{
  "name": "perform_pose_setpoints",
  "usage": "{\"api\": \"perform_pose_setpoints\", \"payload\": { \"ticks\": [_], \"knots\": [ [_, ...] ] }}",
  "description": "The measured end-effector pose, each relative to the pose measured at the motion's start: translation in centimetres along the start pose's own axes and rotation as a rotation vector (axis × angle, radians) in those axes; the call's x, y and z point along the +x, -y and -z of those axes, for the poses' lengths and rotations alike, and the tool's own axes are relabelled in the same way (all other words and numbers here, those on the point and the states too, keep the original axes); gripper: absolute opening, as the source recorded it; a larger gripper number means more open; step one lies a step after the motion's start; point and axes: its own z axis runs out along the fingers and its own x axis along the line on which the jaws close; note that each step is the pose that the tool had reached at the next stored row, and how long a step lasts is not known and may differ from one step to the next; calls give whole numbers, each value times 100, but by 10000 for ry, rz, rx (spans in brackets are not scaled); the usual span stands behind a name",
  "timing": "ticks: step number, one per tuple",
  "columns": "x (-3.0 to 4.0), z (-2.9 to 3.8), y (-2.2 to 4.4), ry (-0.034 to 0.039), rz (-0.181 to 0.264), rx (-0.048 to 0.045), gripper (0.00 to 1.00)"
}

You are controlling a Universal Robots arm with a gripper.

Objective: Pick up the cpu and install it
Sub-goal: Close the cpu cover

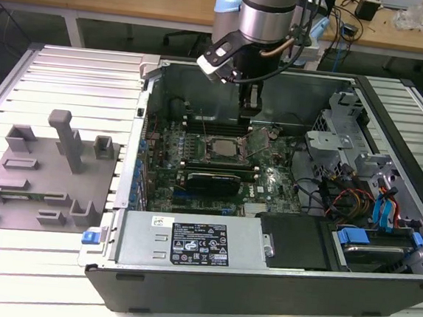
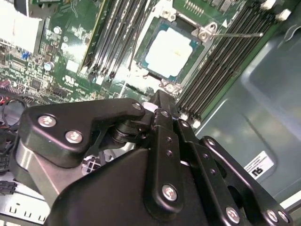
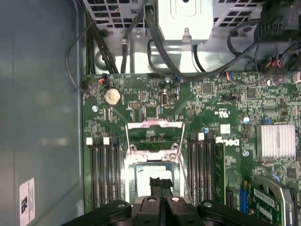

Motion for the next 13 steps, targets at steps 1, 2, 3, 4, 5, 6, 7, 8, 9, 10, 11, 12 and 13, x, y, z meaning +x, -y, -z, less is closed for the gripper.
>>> {"api": "perform_pose_setpoints", "payload": {
  "ticks": [1,2,3,4,5,6,7,8,9,10,11,12,13],
  "knots": [
    [1,-1,-21,0,0,0,11],
    [2,-2,-48,0,1,0,11],
    [3,-3,-81,0,-1,0,11],
    [3,-3,-95,1,-1,1,11],
    [4,-3,-107,1,0,1,11],
    [4,-4,-127,2,1,1,11],
    [6,-5,-164,1,0,0,11],
    [6,-6,-185,1,-1,0,11],
    [7,-7,-202,0,-1,0,11],
    [8,-8,-233,-1,1,0,11],
    [9,-9,-268,0,-1,0,11],
    [11,-11,-313,-1,0,0,11],
    [11,-11,-337,0,1,1,11]
  ]
}}
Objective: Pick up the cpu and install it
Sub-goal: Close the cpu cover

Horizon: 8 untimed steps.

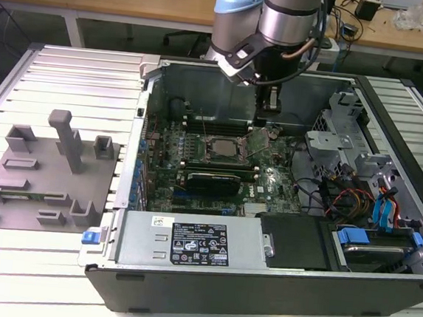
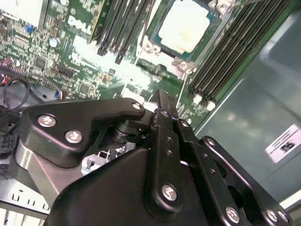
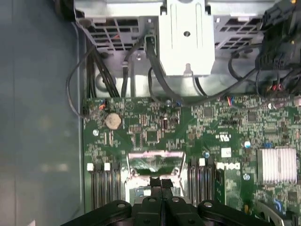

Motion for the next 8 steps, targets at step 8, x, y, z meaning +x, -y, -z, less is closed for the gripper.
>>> {"api": "perform_pose_setpoints", "payload": {
  "ticks": [8],
  "knots": [
    [9,-11,-287,0,0,6,11]
  ]
}}
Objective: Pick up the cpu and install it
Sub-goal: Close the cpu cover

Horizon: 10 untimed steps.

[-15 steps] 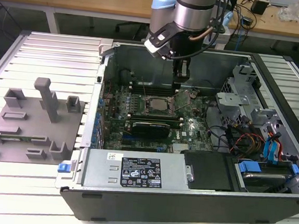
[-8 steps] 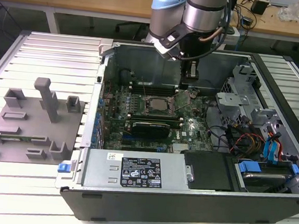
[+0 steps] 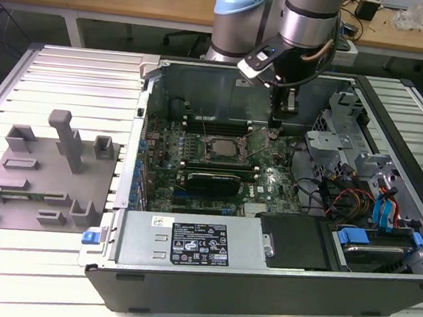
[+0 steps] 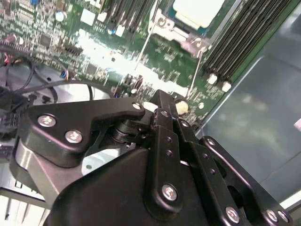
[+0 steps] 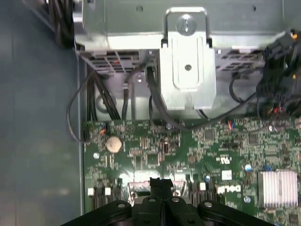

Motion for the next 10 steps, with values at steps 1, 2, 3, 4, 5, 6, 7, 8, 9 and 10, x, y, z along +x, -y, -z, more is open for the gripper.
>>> {"api": "perform_pose_setpoints", "payload": {
  "ticks": [1,2,3,4,5,6,7,8,9,10],
  "knots": [
    [1,-1,-24,0,-2,1,11],
    [1,-2,-48,1,-2,2,11],
    [3,-3,-79,0,-1,3,11],
    [3,-4,-102,1,-1,5,11],
    [5,-18,-139,0,-2,15,11],
    [5,-34,-149,1,0,23,11],
    [6,-57,-155,1,0,32,11],
    [6,-77,-159,2,0,41,11],
    [6,-96,-161,2,0,49,11],
    [7,-122,-163,3,0,66,11]
  ]
}}
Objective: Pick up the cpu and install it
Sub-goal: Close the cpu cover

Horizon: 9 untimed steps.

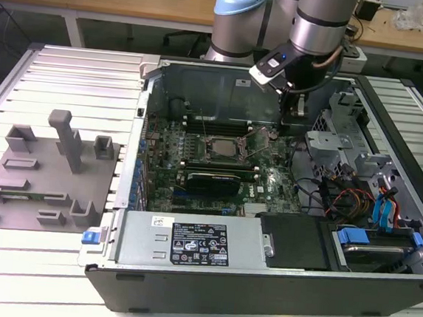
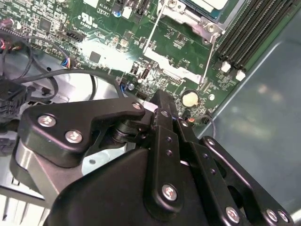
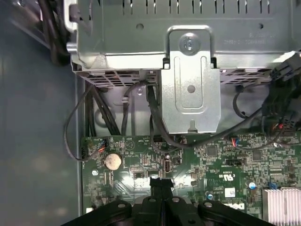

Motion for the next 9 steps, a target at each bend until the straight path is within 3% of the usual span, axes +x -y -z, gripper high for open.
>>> {"api": "perform_pose_setpoints", "payload": {
  "ticks": [5,9],
  "knots": [
    [2,-77,-4,1,1,77,11],
    [2,-82,-5,4,1,83,11]
  ]
}}
